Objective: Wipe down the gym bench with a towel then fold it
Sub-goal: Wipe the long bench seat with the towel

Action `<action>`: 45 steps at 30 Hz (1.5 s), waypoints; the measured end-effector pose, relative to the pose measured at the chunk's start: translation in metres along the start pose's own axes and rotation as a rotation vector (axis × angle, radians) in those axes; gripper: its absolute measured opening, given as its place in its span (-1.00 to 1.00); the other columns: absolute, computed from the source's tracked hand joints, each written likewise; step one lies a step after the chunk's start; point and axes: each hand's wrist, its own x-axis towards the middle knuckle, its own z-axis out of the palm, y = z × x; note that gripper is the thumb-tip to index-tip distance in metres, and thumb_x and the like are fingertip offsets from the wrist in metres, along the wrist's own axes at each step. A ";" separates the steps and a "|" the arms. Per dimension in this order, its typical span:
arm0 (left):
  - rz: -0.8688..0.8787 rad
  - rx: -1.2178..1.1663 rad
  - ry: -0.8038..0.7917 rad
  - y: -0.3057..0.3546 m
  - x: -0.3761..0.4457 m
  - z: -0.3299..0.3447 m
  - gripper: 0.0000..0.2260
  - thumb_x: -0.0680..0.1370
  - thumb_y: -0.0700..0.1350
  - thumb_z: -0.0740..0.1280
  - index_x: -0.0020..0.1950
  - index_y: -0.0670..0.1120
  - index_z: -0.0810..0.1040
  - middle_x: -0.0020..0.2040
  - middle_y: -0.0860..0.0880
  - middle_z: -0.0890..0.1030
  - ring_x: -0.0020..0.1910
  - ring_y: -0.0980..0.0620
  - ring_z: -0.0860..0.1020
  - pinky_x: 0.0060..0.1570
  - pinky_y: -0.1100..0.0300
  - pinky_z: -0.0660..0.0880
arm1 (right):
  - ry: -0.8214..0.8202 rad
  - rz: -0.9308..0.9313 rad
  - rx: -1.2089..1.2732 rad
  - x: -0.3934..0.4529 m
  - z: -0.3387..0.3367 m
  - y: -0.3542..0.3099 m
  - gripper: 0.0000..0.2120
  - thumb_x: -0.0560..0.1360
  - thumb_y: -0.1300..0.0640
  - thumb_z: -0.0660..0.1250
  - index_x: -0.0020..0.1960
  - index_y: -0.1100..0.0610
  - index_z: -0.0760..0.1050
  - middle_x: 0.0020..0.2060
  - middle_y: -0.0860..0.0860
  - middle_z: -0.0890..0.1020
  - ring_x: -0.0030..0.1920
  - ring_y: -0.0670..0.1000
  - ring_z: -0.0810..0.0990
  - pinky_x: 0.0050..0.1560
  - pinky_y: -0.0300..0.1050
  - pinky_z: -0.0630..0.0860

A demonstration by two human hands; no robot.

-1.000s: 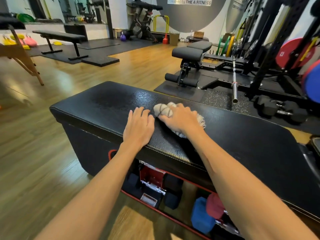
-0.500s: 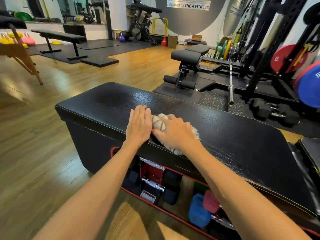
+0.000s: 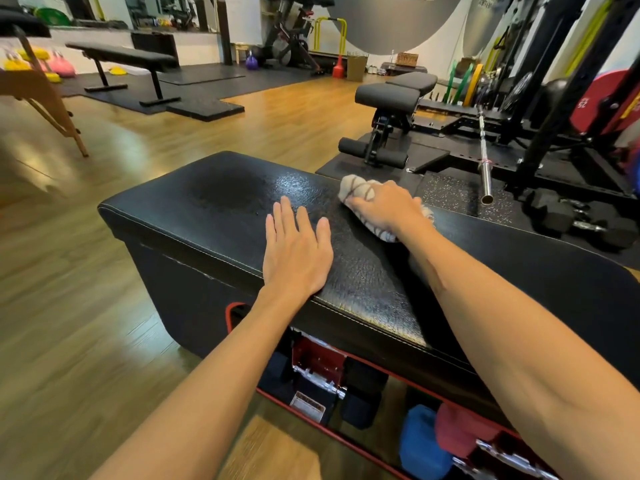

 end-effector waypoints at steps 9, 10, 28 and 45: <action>0.009 -0.098 0.061 -0.004 -0.001 0.001 -0.22 0.46 0.11 -0.43 0.34 -0.20 0.37 0.50 -0.19 0.26 0.55 -0.13 -0.02 0.50 -0.07 -0.06 | 0.025 0.013 -0.044 0.004 0.004 0.001 -0.31 0.43 -0.45 0.14 0.34 0.01 0.42 0.30 0.12 0.47 0.30 0.30 0.43 0.27 0.23 0.32; 0.015 -0.072 0.058 -0.004 0.000 0.001 -0.22 0.46 0.09 -0.44 0.32 -0.21 0.38 0.47 -0.20 0.29 0.54 -0.16 0.00 0.48 -0.09 -0.04 | 0.024 0.003 -0.047 -0.003 0.004 -0.001 -0.31 0.43 -0.45 0.14 0.35 0.02 0.42 0.30 0.12 0.47 0.30 0.30 0.43 0.28 0.23 0.32; 0.055 -0.100 0.021 -0.003 -0.010 -0.018 -0.35 0.50 0.06 -0.30 0.21 -0.25 0.42 0.34 -0.15 0.40 0.38 -0.15 0.27 0.48 -0.07 -0.03 | 0.005 -0.216 -0.057 -0.168 0.002 -0.027 -0.42 0.50 -0.36 0.14 0.35 -0.02 0.41 0.28 0.06 0.47 0.25 0.22 0.45 0.18 0.17 0.32; 0.096 0.141 -0.015 -0.062 0.017 -0.024 -0.22 0.44 0.03 -0.40 0.42 -0.30 0.31 0.53 -0.22 0.18 0.53 -0.22 0.05 0.49 -0.17 -0.10 | 0.079 0.244 -0.091 -0.046 -0.034 0.114 -0.16 0.19 -0.58 0.01 0.17 -0.01 0.47 0.15 0.17 0.58 0.14 0.32 0.55 0.23 0.25 0.46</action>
